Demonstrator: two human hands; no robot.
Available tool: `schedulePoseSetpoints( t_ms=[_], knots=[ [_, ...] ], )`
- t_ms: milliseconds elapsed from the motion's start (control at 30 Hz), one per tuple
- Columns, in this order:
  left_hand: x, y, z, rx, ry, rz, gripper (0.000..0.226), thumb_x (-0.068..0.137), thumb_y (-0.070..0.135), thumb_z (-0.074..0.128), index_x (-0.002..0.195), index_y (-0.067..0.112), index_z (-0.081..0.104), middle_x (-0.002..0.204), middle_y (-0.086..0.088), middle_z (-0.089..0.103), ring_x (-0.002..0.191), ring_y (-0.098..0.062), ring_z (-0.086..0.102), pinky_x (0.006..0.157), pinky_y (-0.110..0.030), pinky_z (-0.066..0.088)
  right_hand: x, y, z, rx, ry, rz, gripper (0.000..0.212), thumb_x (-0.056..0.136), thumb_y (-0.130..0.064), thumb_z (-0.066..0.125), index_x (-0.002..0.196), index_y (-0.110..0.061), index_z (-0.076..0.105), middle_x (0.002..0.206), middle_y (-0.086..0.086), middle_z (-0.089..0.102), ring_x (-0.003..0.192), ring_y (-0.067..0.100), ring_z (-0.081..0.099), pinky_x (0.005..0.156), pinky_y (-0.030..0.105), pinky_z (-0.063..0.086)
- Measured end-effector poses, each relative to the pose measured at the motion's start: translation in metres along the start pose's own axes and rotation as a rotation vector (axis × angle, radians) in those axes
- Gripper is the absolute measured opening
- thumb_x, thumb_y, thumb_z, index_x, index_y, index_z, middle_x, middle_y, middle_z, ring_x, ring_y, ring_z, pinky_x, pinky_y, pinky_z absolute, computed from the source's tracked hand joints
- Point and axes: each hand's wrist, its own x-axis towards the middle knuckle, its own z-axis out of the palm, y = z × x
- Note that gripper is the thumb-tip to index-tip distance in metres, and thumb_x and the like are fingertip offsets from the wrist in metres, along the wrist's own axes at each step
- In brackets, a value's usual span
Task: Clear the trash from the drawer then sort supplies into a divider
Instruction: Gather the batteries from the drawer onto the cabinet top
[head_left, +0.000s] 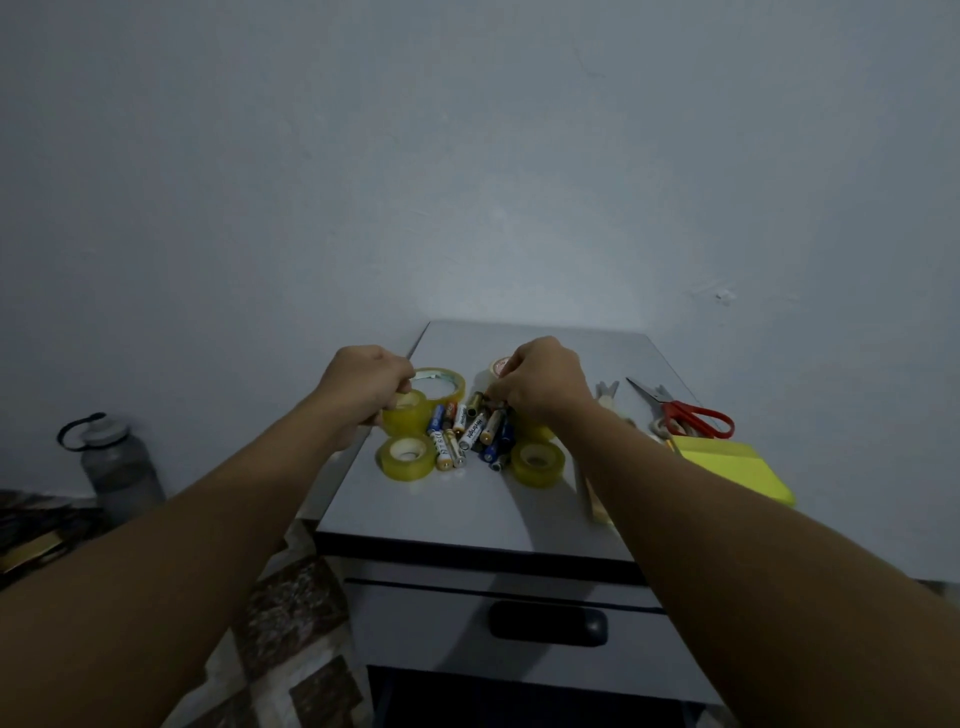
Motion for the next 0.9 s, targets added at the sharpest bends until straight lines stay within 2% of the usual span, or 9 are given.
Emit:
schedulePoseSetpoints(
  t_ms=[133, 300, 400, 533, 600, 733, 900],
  knots=[
    [-0.001, 0.0, -0.003, -0.039, -0.017, 0.005, 0.011, 0.085, 0.015, 0.062, 0.087, 0.006, 0.069, 0.078, -0.011, 0.064, 0.061, -0.018, 0.049, 0.047, -0.025, 0.037, 0.0, 0.001, 0.0, 0.004, 0.01, -0.003, 0.014, 0.078, -0.016, 0.078, 0.084, -0.005, 0.072, 0.081, 0.008, 0.069, 0.072, 0.02, 0.065, 0.075, 0.042, 0.062],
    [-0.01, 0.001, -0.006, -0.064, -0.011, 0.03, 0.009, 0.088, 0.015, 0.062, 0.088, 0.007, 0.067, 0.082, -0.008, 0.067, 0.064, -0.017, 0.051, 0.046, -0.025, 0.038, -0.007, 0.001, -0.009, 0.109, 0.013, -0.001, 0.003, 0.08, -0.007, 0.071, 0.082, -0.007, 0.072, 0.08, 0.005, 0.068, 0.073, 0.018, 0.066, 0.071, 0.039, 0.062],
    [-0.022, 0.004, -0.012, -0.044, -0.016, 0.062, 0.013, 0.089, 0.016, 0.062, 0.091, 0.005, 0.068, 0.087, -0.013, 0.069, 0.07, -0.024, 0.052, 0.049, -0.027, 0.039, -0.014, -0.001, -0.021, 0.19, 0.004, -0.015, 0.007, 0.081, -0.004, 0.07, 0.076, -0.009, 0.07, 0.078, 0.005, 0.07, 0.069, 0.019, 0.065, 0.065, 0.036, 0.061],
    [-0.05, 0.007, -0.022, -0.013, -0.055, 0.132, 0.013, 0.093, 0.019, 0.062, 0.094, 0.008, 0.069, 0.087, -0.008, 0.069, 0.068, -0.019, 0.055, 0.05, -0.028, 0.041, -0.04, -0.002, -0.043, 0.307, -0.054, -0.058, 0.004, 0.083, -0.006, 0.07, 0.079, -0.008, 0.07, 0.079, 0.004, 0.069, 0.057, 0.013, 0.055, 0.046, 0.022, 0.043],
    [-0.069, 0.006, -0.028, 0.019, -0.102, 0.158, 0.017, 0.095, 0.022, 0.062, 0.096, 0.007, 0.069, 0.084, -0.007, 0.069, 0.066, -0.017, 0.057, 0.049, -0.027, 0.043, -0.061, 0.0, -0.055, 0.365, -0.144, -0.07, 0.006, 0.083, -0.006, 0.071, 0.085, 0.0, 0.07, 0.074, 0.006, 0.067, 0.054, 0.015, 0.052, 0.041, 0.022, 0.037],
    [-0.109, -0.006, -0.039, 0.061, -0.204, 0.169, 0.017, 0.094, 0.023, 0.064, 0.096, 0.007, 0.069, 0.08, -0.004, 0.071, 0.066, -0.018, 0.059, 0.052, -0.028, 0.045, -0.108, 0.009, -0.07, 0.39, -0.248, -0.117, 0.01, 0.083, -0.008, 0.071, 0.087, 0.001, 0.069, 0.08, 0.016, 0.071, 0.057, 0.018, 0.053, 0.048, 0.03, 0.035],
    [-0.155, -0.037, -0.036, 0.105, -0.312, 0.135, 0.015, 0.095, 0.022, 0.064, 0.095, 0.009, 0.069, 0.078, -0.002, 0.071, 0.062, -0.015, 0.059, 0.051, -0.025, 0.044, -0.173, 0.029, -0.072, 0.468, -0.318, -0.092, 0.007, 0.086, -0.01, 0.07, 0.088, -0.004, 0.069, 0.079, 0.011, 0.074, 0.057, 0.017, 0.052, 0.051, 0.029, 0.037]
  ],
)
